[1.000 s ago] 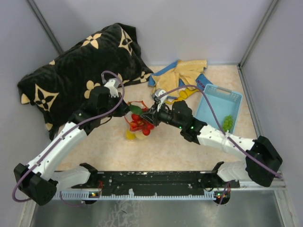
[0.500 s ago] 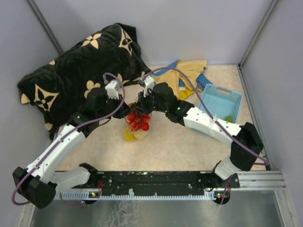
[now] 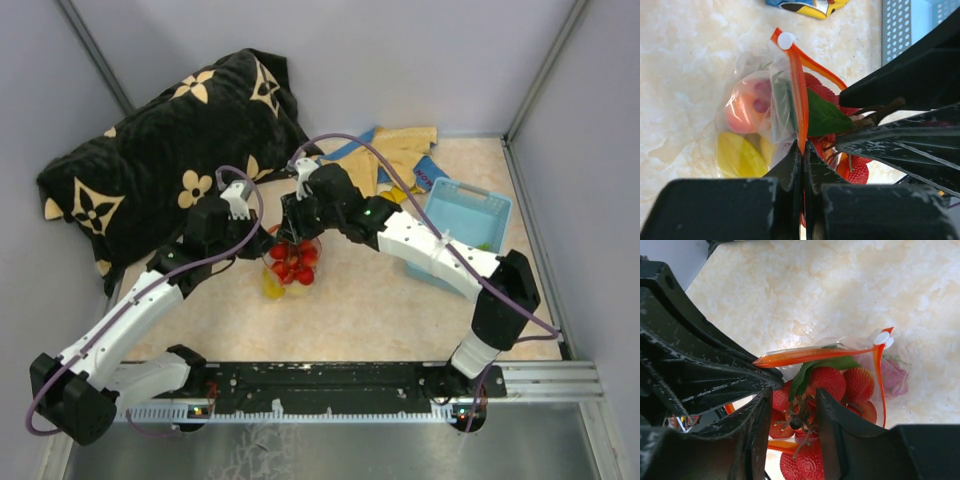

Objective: Place the food in the zip-top bag and seal the zipper
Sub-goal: Place the fake fruit in the zipper food storage bag.

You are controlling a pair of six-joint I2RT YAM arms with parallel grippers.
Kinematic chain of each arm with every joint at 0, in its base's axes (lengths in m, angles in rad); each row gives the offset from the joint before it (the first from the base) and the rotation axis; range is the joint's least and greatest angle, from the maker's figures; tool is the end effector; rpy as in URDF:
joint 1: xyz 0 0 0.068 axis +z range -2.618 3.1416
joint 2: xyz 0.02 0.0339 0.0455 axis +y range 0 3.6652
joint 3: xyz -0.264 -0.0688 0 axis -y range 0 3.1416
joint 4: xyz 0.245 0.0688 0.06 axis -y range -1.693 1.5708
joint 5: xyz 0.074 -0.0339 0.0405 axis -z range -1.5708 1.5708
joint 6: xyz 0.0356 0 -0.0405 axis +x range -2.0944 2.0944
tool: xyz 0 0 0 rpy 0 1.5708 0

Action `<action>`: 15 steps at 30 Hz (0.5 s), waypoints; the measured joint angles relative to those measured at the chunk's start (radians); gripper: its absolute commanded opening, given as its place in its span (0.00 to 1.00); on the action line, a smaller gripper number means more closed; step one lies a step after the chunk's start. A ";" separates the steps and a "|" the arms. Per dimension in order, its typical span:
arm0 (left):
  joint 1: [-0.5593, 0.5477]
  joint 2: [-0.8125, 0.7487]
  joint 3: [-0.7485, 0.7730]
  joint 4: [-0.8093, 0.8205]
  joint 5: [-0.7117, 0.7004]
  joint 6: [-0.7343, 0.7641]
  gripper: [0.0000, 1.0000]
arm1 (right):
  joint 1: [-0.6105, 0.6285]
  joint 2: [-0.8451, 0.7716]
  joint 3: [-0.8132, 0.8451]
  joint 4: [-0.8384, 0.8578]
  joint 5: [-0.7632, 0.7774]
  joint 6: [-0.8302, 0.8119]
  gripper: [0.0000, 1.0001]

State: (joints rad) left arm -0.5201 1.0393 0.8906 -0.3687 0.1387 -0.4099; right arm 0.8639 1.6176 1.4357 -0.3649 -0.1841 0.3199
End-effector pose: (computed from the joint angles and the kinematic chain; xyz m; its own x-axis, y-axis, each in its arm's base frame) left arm 0.1992 -0.1197 0.3101 -0.6314 -0.0933 -0.7699 0.3760 0.8314 -0.4091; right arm 0.2401 0.2911 0.3352 -0.5876 -0.2119 -0.7809 -0.6998 0.6176 0.3590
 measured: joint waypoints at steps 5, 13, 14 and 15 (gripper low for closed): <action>0.000 -0.006 -0.027 -0.001 -0.019 -0.062 0.00 | 0.000 -0.003 0.010 -0.024 -0.001 0.007 0.49; 0.000 -0.011 -0.030 0.001 -0.027 -0.098 0.00 | -0.054 -0.095 0.013 -0.083 -0.003 0.031 0.49; 0.000 -0.011 -0.030 0.001 -0.027 -0.100 0.00 | -0.073 -0.119 0.011 -0.094 -0.002 0.033 0.49; 0.000 -0.012 -0.030 0.001 -0.027 -0.102 0.00 | -0.091 -0.142 0.007 -0.100 -0.001 0.037 0.48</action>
State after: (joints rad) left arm -0.5201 1.0275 0.8604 -0.3676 0.1112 -0.5117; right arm 0.7731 1.4761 1.4429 -0.4644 -0.1848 0.3573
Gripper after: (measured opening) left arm 0.014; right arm 0.492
